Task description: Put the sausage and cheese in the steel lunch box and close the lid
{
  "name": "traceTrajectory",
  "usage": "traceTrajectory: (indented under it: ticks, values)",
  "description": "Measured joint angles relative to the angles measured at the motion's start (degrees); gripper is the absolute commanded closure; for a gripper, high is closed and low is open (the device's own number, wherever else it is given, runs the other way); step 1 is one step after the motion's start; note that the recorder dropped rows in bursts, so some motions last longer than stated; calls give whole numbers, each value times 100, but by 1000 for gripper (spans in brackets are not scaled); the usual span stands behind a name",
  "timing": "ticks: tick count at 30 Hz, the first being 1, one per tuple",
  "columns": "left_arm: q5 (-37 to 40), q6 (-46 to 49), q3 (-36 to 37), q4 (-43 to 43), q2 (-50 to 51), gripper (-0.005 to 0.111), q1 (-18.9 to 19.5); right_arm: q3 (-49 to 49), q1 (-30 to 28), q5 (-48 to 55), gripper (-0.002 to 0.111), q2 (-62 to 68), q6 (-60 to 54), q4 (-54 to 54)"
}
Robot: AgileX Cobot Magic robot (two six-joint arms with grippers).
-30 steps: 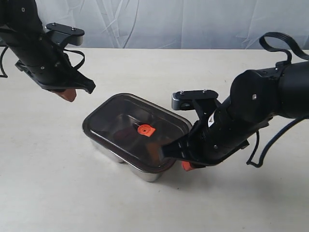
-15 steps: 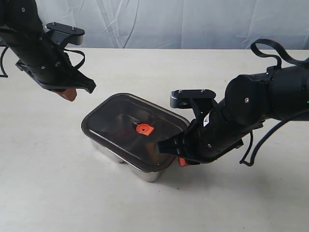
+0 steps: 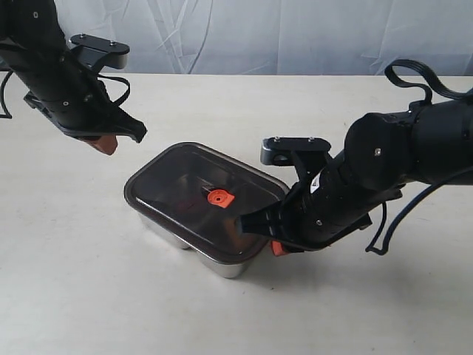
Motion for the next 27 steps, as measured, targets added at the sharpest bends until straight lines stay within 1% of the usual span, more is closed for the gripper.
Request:
traceTrajectory:
  ticks: [27]
  values:
    - [0, 0, 0, 146, 0, 107, 0, 0, 150, 123, 109, 0, -10, 312]
